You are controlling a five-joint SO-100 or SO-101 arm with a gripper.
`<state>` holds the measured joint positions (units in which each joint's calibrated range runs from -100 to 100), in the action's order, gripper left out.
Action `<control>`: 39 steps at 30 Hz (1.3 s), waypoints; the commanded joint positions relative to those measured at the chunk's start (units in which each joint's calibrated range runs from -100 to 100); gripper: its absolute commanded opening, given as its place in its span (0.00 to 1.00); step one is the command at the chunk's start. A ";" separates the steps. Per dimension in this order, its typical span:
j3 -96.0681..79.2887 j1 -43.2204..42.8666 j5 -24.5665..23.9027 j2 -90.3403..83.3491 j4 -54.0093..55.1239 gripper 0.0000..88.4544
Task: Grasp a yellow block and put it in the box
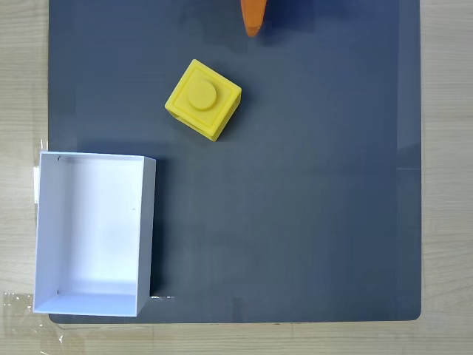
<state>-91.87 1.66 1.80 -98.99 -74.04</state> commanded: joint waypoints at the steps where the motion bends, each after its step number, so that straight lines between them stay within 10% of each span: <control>1: 0.10 0.86 -0.12 0.01 0.04 0.01; 39: 15.39 -1.24 -0.17 16.02 5.19 0.02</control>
<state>-84.73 1.48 1.80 -89.63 -71.44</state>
